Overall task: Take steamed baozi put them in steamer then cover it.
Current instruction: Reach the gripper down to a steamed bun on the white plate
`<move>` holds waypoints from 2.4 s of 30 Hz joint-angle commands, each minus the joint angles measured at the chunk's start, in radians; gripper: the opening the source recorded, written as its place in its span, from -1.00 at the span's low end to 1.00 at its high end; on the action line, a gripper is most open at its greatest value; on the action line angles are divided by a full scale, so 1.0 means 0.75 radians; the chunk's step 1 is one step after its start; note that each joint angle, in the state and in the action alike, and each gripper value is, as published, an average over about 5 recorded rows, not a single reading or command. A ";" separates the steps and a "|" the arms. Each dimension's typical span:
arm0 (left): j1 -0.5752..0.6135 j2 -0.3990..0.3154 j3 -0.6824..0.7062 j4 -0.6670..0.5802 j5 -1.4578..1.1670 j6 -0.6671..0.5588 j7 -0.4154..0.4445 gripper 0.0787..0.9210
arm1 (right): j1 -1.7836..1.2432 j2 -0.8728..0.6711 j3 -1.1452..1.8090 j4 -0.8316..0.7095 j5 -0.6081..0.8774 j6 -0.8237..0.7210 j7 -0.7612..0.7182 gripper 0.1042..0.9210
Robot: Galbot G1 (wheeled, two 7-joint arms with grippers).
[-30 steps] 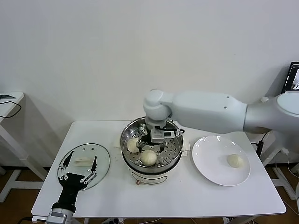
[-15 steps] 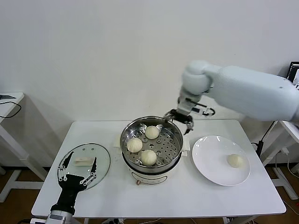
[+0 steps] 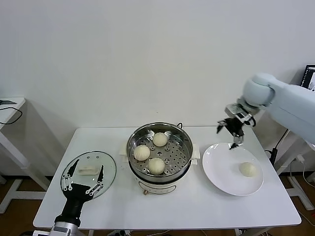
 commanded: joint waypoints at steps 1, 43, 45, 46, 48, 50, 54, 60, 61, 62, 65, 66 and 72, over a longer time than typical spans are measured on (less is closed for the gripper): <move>0.000 0.001 0.004 0.002 0.003 0.003 -0.002 0.77 | -0.369 -0.135 0.305 -0.127 -0.162 -0.109 -0.021 0.76; -0.005 -0.009 0.017 0.026 0.020 0.004 -0.004 0.77 | -0.759 0.109 0.767 -0.535 -0.572 0.066 0.075 0.76; -0.004 -0.009 0.017 0.029 0.022 0.003 -0.003 0.77 | -0.763 0.119 0.771 -0.539 -0.581 0.068 0.077 0.76; -0.004 -0.009 0.017 0.030 0.022 0.002 -0.004 0.77 | -0.765 0.123 0.772 -0.542 -0.585 0.069 0.077 0.76; -0.004 -0.010 0.017 0.033 0.024 0.001 -0.003 0.77 | -0.767 0.132 0.773 -0.546 -0.591 0.071 0.077 0.76; -0.005 -0.010 0.017 0.036 0.025 0.000 -0.003 0.77 | -0.767 0.140 0.773 -0.551 -0.594 0.073 0.078 0.76; -0.007 -0.010 0.017 0.038 0.024 0.000 -0.003 0.77 | -0.764 0.157 0.772 -0.566 -0.610 0.082 0.078 0.76; -0.012 -0.010 0.015 0.041 0.023 0.002 -0.003 0.77 | -0.764 0.175 0.770 -0.578 -0.627 0.086 0.077 0.76; -0.012 -0.010 0.015 0.042 0.023 0.002 -0.003 0.77 | -0.765 0.178 0.770 -0.579 -0.629 0.086 0.077 0.75; -0.013 -0.011 0.015 0.043 0.023 0.002 -0.003 0.77 | -0.765 0.180 0.771 -0.580 -0.629 0.087 0.076 0.75; -0.015 -0.011 0.016 0.046 0.023 0.002 -0.003 0.77 | -0.765 0.181 0.769 -0.581 -0.631 0.090 0.075 0.67; -0.016 -0.011 0.017 0.046 0.023 0.002 -0.003 0.77 | -0.764 0.180 0.768 -0.581 -0.632 0.091 0.075 0.62; -0.022 -0.013 0.020 0.045 0.023 0.005 -0.004 0.77 | -0.766 0.177 0.768 -0.574 -0.634 0.097 0.075 0.40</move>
